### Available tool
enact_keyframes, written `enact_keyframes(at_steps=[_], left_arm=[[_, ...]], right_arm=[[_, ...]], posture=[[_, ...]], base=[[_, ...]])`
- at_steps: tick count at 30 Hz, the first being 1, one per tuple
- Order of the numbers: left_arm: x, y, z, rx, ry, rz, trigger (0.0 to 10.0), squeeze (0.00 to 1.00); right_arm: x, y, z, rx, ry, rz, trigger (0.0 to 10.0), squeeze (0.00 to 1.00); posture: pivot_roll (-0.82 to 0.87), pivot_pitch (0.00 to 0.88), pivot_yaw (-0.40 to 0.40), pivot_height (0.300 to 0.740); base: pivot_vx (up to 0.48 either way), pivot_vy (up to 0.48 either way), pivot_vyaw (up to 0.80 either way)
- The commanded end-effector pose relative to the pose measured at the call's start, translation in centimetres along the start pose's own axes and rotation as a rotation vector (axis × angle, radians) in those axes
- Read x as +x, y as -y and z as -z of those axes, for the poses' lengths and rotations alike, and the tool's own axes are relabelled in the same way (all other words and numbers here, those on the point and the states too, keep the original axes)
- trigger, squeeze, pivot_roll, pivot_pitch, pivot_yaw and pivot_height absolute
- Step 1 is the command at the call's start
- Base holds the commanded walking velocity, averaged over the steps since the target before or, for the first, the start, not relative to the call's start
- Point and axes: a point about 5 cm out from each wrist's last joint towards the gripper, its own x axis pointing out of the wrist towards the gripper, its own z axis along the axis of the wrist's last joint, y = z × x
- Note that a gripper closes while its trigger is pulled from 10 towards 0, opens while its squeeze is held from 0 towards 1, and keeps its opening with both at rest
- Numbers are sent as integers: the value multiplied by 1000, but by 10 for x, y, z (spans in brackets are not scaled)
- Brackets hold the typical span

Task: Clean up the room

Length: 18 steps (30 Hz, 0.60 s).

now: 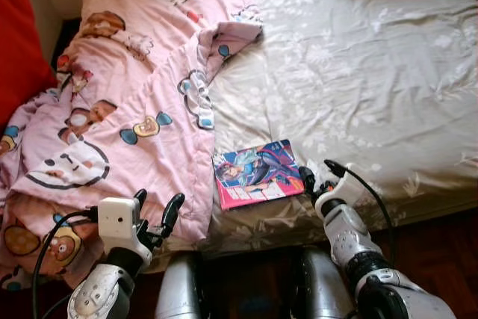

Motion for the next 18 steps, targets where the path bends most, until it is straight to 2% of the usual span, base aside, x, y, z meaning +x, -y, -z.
enact_keyframes(at_steps=[1, 9, 10, 12, 18], left_arm=[[-7, 0, 1, -13, -20, -7, 10000, 0], [-14, 1, 0, -15, -37, -20, 10000, 0], [-14, 2, 0, -14, -38, -21, 10000, 0], [-14, 2, -1, -13, -41, -21, 10000, 0], [-15, 1, -1, -11, -44, -24, 10000, 0]], right_arm=[[-1, 3, 6, -2, -21, 29, 10000, 0], [0, 5, 4, -11, -40, 56, 10000, 0], [0, 6, 4, -11, -43, 58, 9725, 0], [0, 6, 5, -14, -48, 61, 0, 0], [0, 7, 4, -14, -53, 66, 0, 0]], posture=[[129, 338, 36, 595], [140, 343, 36, 595], [140, 343, 36, 595], [140, 343, 36, 595], [142, 342, 37, 595]], base=[[0, 0, 0], [0, 0, 0], [0, 0, 0], [0, 0, 0], [0, 0, 0]])
